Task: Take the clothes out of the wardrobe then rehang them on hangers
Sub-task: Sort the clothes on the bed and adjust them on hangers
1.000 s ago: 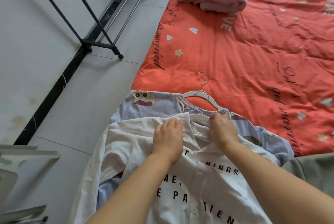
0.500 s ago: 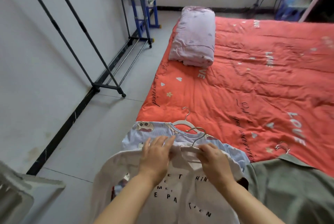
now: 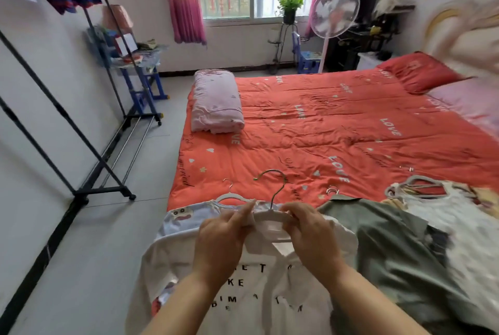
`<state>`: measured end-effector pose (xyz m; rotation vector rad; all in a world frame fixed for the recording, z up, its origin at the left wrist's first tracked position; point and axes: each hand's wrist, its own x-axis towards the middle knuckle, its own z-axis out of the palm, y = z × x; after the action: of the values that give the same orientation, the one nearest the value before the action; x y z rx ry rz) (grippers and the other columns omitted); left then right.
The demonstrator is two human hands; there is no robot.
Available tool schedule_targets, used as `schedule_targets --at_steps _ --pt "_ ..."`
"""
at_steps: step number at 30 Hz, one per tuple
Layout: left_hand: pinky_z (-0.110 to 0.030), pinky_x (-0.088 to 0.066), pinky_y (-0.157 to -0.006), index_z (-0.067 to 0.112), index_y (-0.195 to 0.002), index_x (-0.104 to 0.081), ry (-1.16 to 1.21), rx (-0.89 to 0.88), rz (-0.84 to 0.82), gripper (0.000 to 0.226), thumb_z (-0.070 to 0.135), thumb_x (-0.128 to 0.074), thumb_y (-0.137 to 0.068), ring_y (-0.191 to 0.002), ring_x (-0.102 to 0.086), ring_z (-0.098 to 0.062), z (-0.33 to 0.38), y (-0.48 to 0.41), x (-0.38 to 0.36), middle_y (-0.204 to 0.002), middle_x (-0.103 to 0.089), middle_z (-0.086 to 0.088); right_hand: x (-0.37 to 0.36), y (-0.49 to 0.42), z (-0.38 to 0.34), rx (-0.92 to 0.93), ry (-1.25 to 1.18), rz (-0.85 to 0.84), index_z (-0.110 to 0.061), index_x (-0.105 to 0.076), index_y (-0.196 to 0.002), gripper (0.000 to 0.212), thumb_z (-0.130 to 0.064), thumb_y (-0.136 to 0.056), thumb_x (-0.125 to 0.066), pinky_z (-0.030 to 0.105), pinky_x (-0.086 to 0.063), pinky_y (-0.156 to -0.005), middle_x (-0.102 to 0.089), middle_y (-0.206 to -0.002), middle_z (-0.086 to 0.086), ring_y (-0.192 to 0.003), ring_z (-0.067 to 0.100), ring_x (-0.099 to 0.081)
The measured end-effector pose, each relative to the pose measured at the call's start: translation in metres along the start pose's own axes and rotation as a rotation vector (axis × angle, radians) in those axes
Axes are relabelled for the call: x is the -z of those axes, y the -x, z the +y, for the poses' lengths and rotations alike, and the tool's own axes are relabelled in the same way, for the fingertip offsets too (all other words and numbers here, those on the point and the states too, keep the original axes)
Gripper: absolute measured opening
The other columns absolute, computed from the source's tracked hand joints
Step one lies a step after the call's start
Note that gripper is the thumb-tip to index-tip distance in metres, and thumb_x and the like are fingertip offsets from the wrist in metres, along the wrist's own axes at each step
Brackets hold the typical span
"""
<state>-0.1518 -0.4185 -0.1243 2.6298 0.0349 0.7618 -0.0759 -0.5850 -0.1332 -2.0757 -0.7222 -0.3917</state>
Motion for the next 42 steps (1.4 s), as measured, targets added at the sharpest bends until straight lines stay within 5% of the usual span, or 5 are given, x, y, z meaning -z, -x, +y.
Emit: schedule_targets --at_steps 11,16,21,28,42 --pt "-0.030 -0.049 -0.053 0.027 -0.108 -0.069 0.181 -0.258 -0.106 0.044 0.026 -0.066 -0.064 -0.057 -0.065 -0.020 0.183 0.026 -0.013 -0.080 -0.070 0.006 0.184 0.138 -0.012 -0.176 0.347 0.238 -0.031 -0.054 -0.114 0.036 -0.018 -0.080 -0.058 0.045 -0.054 -0.066 -0.065 -0.100 -0.004 -0.084 0.016 -0.065" --pt "-0.032 -0.047 -0.053 0.025 -0.108 -0.070 0.303 -0.332 -0.193 0.044 0.022 -0.065 -0.064 -0.058 -0.066 -0.021 0.282 0.040 -0.042 -0.081 -0.070 0.003 0.271 0.190 0.003 -0.195 0.546 0.345 -0.030 -0.051 -0.112 0.041 -0.014 -0.075 -0.061 0.031 -0.053 -0.062 -0.066 -0.090 0.000 -0.078 0.019 -0.065" --pt "-0.033 -0.040 -0.081 0.033 -0.130 -0.053 0.422 -0.306 -0.292 0.046 0.017 -0.061 -0.087 -0.096 -0.061 -0.025 0.389 0.066 -0.087 -0.111 -0.065 0.003 0.368 0.249 0.044 -0.270 0.666 0.358 -0.032 -0.052 -0.114 0.033 -0.029 -0.081 -0.055 0.035 -0.055 -0.055 -0.066 -0.094 -0.001 -0.080 0.021 -0.065" --pt "-0.032 -0.041 -0.083 0.038 -0.135 -0.044 0.471 -0.326 -0.406 0.045 0.023 -0.051 -0.093 -0.098 -0.058 -0.023 0.550 0.091 -0.154 -0.116 -0.060 0.005 0.511 0.319 0.110 -0.335 0.744 0.394 -0.029 -0.056 -0.111 0.049 -0.009 -0.072 -0.078 0.020 -0.042 -0.055 -0.065 -0.087 -0.003 -0.074 0.017 -0.064" --pt "-0.032 -0.045 -0.080 0.035 -0.136 -0.044 0.518 -0.341 -0.565 0.045 0.019 -0.048 -0.095 -0.098 -0.056 -0.020 0.736 0.042 -0.286 -0.115 -0.059 0.003 0.681 0.329 0.266 -0.432 0.809 0.405 -0.022 -0.067 -0.109 0.039 -0.009 -0.074 -0.075 0.030 -0.049 -0.059 -0.067 -0.091 -0.002 -0.080 0.021 -0.065"
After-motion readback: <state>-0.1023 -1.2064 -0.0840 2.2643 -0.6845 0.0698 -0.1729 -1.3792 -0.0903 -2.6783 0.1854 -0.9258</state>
